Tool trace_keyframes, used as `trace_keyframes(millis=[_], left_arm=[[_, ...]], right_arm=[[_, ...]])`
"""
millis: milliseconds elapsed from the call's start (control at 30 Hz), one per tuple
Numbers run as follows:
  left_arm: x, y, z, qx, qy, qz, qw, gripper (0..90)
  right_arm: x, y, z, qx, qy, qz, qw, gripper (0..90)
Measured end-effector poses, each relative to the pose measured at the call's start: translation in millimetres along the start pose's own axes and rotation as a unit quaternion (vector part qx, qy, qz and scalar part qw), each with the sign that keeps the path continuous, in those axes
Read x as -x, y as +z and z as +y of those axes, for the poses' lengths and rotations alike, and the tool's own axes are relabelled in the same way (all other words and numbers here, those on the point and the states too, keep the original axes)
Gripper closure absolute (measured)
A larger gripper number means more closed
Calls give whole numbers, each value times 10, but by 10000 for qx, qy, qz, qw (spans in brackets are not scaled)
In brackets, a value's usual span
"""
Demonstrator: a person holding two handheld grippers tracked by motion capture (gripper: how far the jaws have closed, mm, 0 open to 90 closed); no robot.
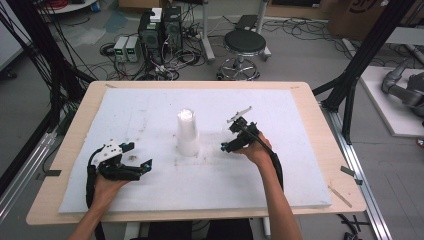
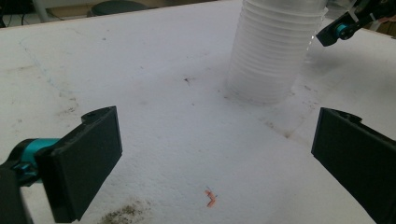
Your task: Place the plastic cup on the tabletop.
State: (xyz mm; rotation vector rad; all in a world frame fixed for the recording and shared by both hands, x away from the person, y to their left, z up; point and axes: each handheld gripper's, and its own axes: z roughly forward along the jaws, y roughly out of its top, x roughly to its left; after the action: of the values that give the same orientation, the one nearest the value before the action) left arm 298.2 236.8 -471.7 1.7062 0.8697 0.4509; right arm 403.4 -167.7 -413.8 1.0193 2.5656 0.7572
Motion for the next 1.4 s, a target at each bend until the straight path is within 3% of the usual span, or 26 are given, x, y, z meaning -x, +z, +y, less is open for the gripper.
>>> trace_keyframes(millis=[200, 367, 600, 733, 1033, 1133, 1400], left_arm=[[-3, 0, 1, -8, -10, 22, 10000, 17], [-5, 3, 2, -18, -31, 39, 10000, 17], [-5, 5, 1, -15, -44, 34, 10000, 17], [-5, 3, 2, -28, -3, 40, 10000, 17], [10, -1, -1, -1, 17, 83, 10000, 17], [20, -7, -4, 23, 70, 103, 9999, 17], [17, -7, -4, 37, 41, 141, 9999, 17]], right_arm=[[-5, -127, -235, 550, 119, 2, 9984, 147], [-27, -228, -454, 1021, 239, -128, 9944, 147], [-79, -381, -865, 1746, 437, -263, 9833, 147], [-69, -449, -1056, 2091, 643, -400, 9750, 147], [-26, -525, -1324, 2582, 895, -842, 9583, 148], [-31, -529, -1366, 2666, 963, -963, 9541, 148], [-3, -519, -1424, 2660, 1078, -1065, 9520, 151]])
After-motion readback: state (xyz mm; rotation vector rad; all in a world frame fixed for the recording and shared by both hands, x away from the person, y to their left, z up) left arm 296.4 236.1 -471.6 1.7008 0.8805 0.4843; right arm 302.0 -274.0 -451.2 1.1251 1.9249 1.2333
